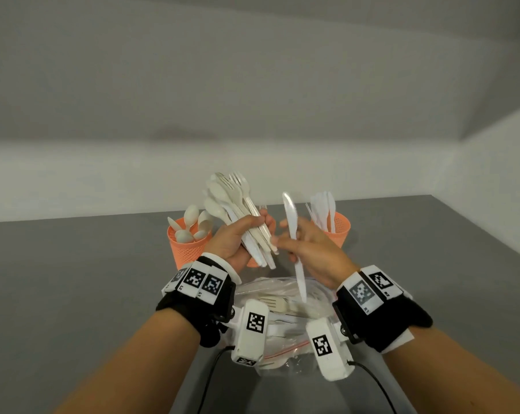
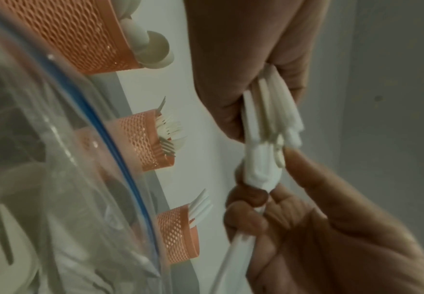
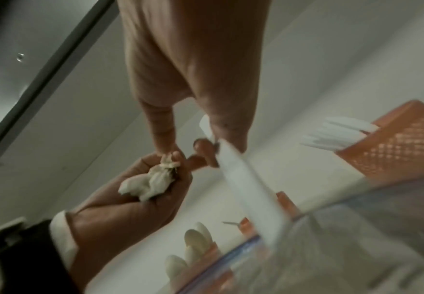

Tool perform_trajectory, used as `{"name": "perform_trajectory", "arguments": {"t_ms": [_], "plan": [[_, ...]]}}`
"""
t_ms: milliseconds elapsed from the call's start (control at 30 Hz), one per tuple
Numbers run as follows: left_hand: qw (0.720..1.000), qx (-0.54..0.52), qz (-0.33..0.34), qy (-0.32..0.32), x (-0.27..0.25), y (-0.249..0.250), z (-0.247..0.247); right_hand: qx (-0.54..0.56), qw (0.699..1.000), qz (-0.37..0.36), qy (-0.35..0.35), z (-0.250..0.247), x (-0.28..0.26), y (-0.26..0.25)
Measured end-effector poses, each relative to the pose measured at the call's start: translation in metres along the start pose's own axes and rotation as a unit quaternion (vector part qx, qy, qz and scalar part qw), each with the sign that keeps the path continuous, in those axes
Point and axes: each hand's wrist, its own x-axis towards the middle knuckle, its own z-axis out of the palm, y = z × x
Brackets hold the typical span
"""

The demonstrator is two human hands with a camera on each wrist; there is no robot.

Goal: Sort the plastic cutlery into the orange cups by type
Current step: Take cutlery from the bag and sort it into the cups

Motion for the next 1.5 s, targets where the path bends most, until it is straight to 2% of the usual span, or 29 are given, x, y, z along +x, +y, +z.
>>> {"name": "perform_trajectory", "arguments": {"t_ms": [100, 233, 400, 633, 800, 1000, 1167, 1233, 1367, 1500], "plan": [[1.0, 0.019, 0.003, -0.009, 0.0, 0.0, 0.006, 0.021, 0.997, 0.009, -0.072, 0.0, -0.001, 0.008], [0.999, -0.017, 0.014, 0.046, 0.003, 0.0, 0.017, 0.03, 0.995, -0.006, -0.097, -0.008, 0.003, 0.008], [0.997, -0.031, 0.031, 0.066, 0.009, -0.002, 0.035, 0.029, 0.991, -0.018, -0.13, -0.028, 0.007, 0.014], [0.977, -0.123, 0.053, 0.165, 0.03, -0.018, 0.045, 0.001, 0.984, 0.055, -0.17, -0.074, 0.015, 0.03], [0.975, -0.134, 0.051, 0.168, 0.042, -0.035, 0.05, -0.041, 0.984, 0.057, -0.162, -0.081, 0.025, 0.045], [0.97, -0.147, 0.033, 0.19, 0.041, -0.044, 0.045, -0.121, 0.962, 0.061, -0.236, -0.103, 0.033, 0.054], [0.963, -0.173, 0.044, 0.203, 0.039, -0.046, 0.044, -0.128, 0.955, 0.087, -0.252, -0.114, 0.039, 0.051], [0.963, -0.173, 0.045, 0.202, 0.038, -0.048, 0.044, -0.164, 0.951, 0.072, -0.251, -0.112, 0.039, 0.049], [0.962, -0.153, 0.056, 0.218, 0.041, -0.05, 0.045, -0.215, 0.95, -0.024, -0.224, -0.101, 0.038, 0.052], [0.952, -0.174, 0.1, 0.233, 0.04, -0.043, 0.045, -0.263, 0.916, 0.003, -0.302, -0.114, 0.039, 0.051]]}}
